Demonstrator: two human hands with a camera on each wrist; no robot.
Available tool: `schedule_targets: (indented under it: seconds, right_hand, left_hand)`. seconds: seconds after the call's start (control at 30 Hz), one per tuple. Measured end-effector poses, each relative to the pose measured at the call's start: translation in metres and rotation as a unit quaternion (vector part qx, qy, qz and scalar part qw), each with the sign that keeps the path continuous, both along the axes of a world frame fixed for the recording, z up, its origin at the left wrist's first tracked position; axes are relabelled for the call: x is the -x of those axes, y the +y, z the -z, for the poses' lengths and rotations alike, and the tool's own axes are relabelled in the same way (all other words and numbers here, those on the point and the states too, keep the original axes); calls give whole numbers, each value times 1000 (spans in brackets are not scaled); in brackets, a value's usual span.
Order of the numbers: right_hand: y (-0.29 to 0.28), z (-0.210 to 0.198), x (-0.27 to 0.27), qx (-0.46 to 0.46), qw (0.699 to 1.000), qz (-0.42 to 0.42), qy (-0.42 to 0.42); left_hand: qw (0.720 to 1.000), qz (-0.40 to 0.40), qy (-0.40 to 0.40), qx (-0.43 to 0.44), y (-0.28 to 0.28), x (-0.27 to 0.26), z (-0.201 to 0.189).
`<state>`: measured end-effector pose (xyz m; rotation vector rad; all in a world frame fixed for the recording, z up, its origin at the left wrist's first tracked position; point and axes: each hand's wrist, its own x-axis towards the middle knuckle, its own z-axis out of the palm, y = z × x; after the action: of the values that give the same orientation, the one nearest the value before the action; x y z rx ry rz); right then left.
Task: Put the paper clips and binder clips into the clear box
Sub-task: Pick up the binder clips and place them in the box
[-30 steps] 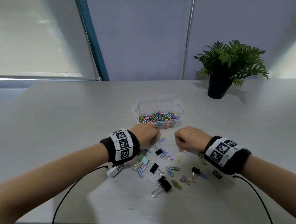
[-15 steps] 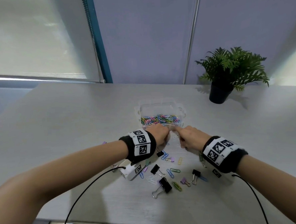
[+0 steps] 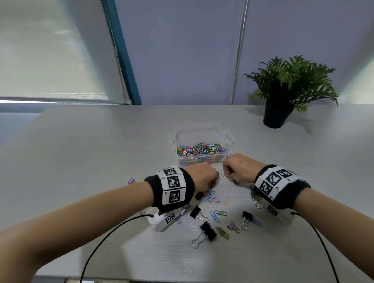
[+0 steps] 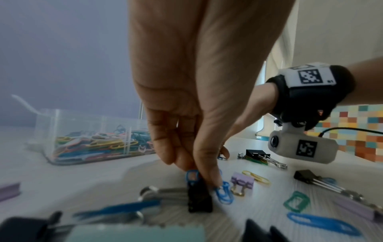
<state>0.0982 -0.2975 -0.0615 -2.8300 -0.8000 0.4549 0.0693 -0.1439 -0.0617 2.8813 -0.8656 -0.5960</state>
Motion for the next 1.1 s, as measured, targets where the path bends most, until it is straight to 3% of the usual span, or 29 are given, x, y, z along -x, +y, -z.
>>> schedule_targets:
  seconds: [0.3,0.63,0.83,1.1]
  right_hand:
    - [1,-3,-2,-58,995,39,72]
    - [14,3,-2,-28,999,20,35]
    - [13,5,8,-11,1000,-18,-11]
    - [8,1,11,-33,999,10,19]
  left_hand:
    - [999,21,-22,-39,-6,14,2]
    - [997,70,-6,-43,-3,11,-5]
    - [997,47,57,21,8,-4,-11]
    - [980,-49,115,152,39,-26,-26]
